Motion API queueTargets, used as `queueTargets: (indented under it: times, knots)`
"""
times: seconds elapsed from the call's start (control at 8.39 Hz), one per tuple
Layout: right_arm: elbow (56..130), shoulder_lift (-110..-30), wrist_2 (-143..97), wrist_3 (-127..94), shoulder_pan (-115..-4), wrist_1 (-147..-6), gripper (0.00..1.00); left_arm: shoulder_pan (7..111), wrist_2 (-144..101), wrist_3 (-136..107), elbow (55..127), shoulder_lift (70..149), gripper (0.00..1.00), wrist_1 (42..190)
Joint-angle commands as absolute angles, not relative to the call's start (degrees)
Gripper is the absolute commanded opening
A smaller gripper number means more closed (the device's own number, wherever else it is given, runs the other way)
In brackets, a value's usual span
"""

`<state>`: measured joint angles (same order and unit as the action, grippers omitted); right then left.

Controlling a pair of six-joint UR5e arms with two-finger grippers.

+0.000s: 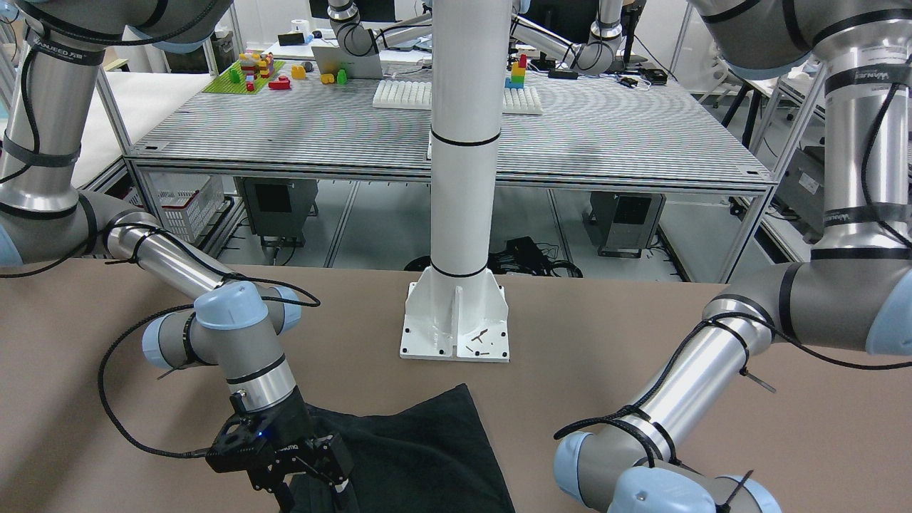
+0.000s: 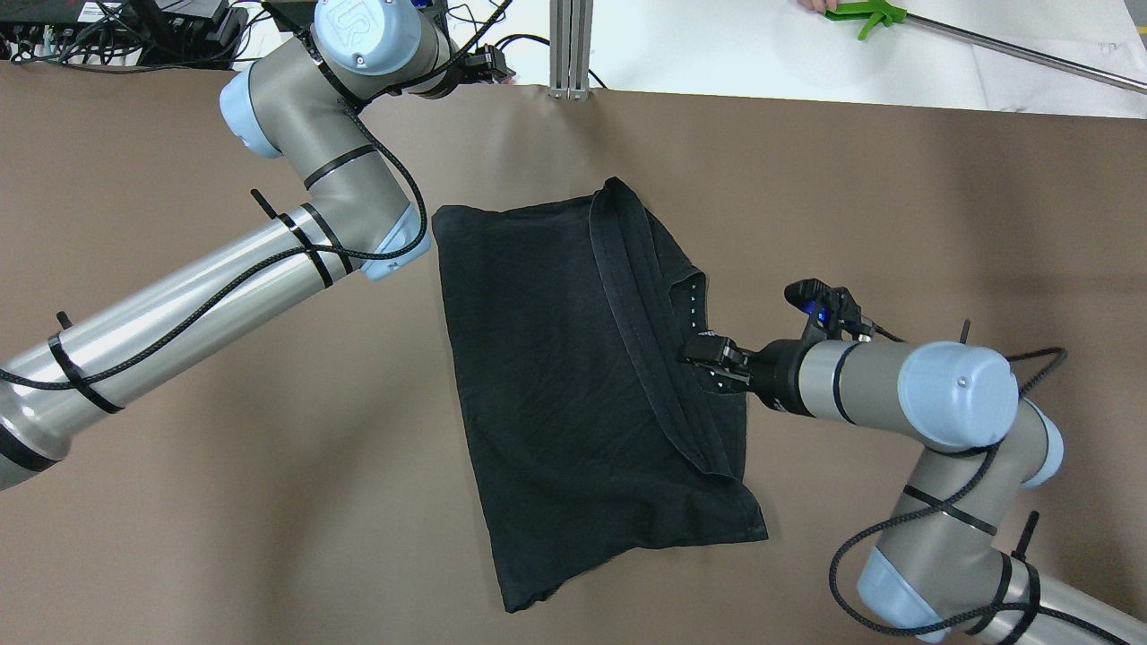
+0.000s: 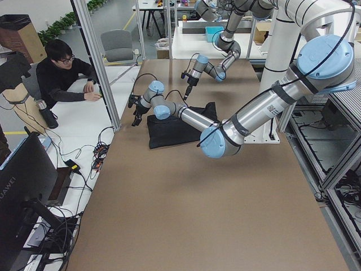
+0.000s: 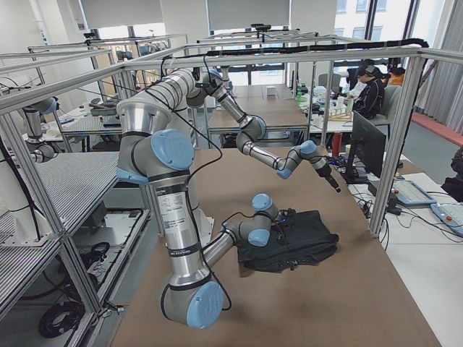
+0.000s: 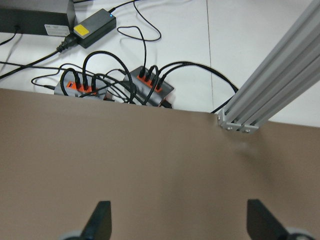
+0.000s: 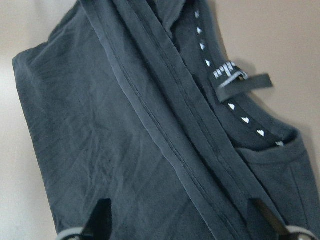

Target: Fold clothes

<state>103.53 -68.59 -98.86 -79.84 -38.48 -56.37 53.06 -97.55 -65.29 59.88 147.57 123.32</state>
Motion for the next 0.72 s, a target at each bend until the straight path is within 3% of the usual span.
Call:
queueTargets:
  times: [0.0,0.6]
  knots:
    - [87.4,-53.4,-91.9,-74.7,-39.7,-59.1,0.95,58.1,-106.1,-55.3,63.6,142.1,0.95,124.5]
    - [63.8,-36.9,-85.0,-70.3,-39.8,-58.7,0.92,61.6,-110.5,-53.2,65.9,136.0,0.95,129.3]
